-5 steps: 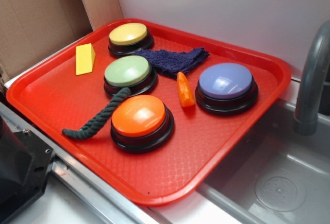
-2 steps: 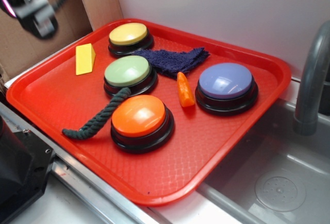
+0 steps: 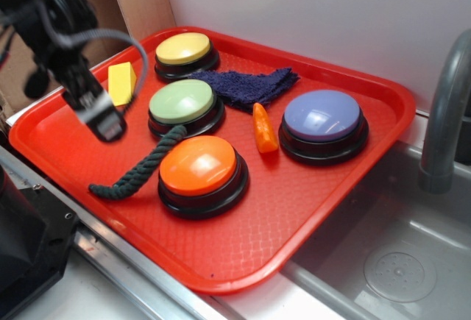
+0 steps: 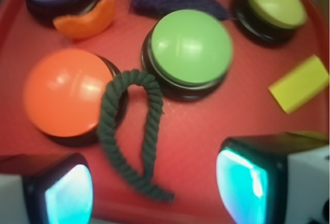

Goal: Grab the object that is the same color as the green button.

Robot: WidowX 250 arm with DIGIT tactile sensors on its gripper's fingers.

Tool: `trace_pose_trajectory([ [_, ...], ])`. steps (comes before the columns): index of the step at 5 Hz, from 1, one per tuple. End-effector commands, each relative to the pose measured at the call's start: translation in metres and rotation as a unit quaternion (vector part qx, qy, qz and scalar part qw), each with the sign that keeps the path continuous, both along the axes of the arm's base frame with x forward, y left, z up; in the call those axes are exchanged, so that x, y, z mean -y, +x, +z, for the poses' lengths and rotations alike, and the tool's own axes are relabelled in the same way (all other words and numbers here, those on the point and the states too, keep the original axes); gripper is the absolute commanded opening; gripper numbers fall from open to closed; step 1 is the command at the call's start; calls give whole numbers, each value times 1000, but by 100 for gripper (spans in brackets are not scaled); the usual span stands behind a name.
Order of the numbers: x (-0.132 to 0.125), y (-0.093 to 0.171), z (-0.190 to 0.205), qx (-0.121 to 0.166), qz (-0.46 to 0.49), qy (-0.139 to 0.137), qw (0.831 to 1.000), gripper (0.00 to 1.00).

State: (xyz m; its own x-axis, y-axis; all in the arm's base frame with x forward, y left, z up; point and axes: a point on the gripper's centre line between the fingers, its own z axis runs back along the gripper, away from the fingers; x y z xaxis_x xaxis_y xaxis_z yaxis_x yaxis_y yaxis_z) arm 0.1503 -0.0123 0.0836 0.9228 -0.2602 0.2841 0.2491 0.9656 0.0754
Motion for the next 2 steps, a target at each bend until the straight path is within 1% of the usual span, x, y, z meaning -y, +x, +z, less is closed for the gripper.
trace_pose_trajectory([
  [1, 5, 12, -38, 37, -49, -12, 998, 100],
  [2, 13, 10, -55, 26, -61, -7, 998, 100],
])
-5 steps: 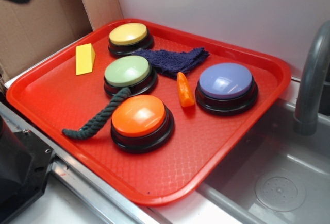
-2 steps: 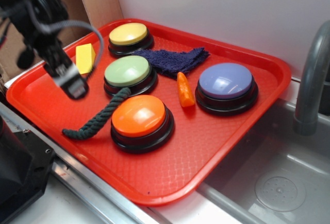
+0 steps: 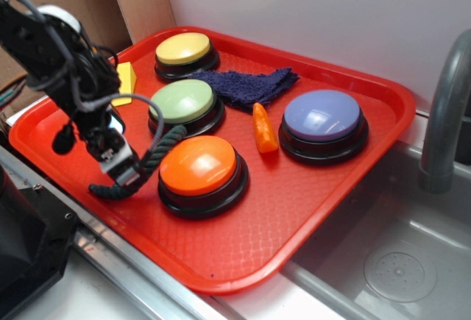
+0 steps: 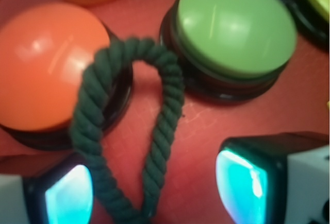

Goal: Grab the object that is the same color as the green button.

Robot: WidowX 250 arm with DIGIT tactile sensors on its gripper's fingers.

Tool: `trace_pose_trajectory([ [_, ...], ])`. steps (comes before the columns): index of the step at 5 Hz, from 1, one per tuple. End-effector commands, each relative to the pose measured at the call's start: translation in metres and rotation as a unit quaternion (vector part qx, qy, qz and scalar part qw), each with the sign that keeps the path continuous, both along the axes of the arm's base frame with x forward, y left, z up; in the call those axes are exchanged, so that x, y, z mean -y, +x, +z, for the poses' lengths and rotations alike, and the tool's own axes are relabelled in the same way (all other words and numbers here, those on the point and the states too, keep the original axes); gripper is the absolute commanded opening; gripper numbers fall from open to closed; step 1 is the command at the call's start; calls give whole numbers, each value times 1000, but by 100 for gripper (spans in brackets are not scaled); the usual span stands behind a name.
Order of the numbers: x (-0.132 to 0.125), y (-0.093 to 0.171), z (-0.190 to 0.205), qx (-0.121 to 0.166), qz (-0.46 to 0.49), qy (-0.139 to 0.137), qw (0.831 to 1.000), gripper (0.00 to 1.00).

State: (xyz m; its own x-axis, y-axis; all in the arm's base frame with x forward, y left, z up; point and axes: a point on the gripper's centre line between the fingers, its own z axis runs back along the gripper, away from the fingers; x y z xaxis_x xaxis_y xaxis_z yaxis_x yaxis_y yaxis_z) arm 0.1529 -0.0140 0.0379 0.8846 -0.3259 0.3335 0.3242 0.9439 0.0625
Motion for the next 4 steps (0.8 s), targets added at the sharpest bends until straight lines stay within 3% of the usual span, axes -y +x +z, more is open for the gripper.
trace_pose_trajectory([
  [1, 17, 6, -23, -4, -45, 0, 999, 100],
  [2, 19, 6, -27, -4, -35, 0, 999, 100],
  [3, 16, 7, -28, 4, -8, 7, 1000, 0],
  [4, 11, 8, -25, 8, 8, 7, 1000, 0],
])
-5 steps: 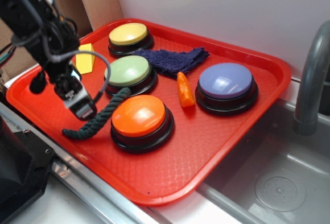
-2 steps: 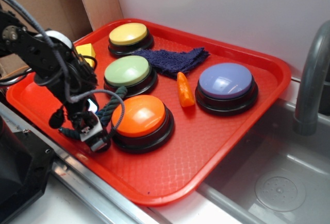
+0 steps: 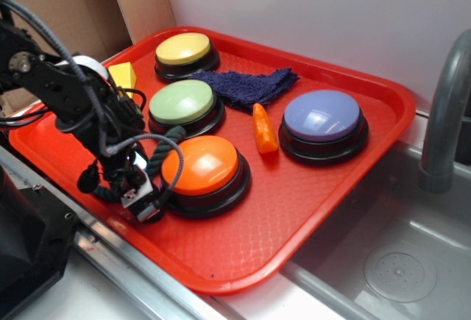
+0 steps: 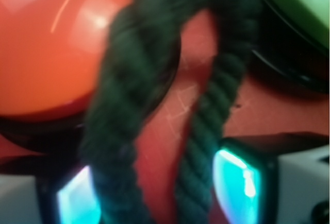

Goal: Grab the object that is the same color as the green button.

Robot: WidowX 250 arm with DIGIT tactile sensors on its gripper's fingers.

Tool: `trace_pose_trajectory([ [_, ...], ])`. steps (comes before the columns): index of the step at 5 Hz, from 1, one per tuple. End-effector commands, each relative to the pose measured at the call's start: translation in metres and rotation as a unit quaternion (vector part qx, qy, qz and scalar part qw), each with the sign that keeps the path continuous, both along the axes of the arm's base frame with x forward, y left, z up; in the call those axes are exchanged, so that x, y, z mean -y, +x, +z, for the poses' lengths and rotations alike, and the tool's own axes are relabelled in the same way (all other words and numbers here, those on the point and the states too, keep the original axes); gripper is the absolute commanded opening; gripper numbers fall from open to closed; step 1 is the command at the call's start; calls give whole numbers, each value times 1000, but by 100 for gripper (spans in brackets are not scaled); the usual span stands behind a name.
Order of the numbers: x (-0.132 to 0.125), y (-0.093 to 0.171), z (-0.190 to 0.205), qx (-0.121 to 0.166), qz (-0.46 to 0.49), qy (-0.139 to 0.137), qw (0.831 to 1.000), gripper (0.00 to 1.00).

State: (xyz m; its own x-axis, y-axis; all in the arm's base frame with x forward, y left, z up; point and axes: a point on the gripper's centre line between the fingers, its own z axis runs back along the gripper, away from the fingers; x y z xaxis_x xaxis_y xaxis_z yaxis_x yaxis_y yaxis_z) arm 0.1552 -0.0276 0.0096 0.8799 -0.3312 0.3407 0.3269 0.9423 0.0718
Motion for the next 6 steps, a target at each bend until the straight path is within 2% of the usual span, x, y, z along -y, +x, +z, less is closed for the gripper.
trace_pose_trajectory([
  [1, -7, 8, 9, 8, 29, 14, 999, 0],
  [2, -17, 14, 25, -4, 81, 12, 997, 0],
  [3, -20, 20, 49, -18, 153, 35, 987, 0],
  [4, -28, 35, 85, -55, 247, 37, 967, 0],
  [6, -53, 65, 158, -33, 338, -5, 940, 0],
])
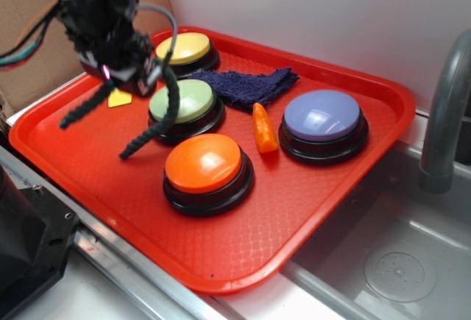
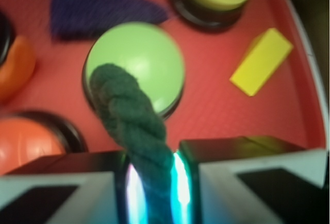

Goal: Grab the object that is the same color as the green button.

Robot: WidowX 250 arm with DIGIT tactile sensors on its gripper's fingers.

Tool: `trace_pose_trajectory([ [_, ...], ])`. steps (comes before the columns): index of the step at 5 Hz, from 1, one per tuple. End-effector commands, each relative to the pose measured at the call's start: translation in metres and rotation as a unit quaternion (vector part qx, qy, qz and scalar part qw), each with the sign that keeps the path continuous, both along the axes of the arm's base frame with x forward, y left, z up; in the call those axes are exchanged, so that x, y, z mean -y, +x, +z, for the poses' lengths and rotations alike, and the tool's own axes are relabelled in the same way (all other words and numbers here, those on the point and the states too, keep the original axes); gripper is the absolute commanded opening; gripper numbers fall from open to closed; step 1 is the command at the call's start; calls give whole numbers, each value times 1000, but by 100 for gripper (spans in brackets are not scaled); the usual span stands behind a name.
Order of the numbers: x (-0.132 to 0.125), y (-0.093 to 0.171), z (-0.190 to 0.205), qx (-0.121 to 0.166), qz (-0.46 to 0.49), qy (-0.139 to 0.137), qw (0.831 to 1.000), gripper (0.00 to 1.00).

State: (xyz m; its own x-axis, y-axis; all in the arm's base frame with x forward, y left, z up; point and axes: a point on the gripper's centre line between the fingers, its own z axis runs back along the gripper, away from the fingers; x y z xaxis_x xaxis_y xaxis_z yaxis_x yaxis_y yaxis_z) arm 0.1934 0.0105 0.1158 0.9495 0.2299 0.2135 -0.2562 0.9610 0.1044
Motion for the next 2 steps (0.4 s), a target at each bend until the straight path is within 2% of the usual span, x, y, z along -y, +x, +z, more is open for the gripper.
trace_pose_trajectory([
  [1, -26, 30, 70, 41, 72, -42, 996, 0],
  [2, -42, 28, 68, 33, 90, -72, 993, 0],
])
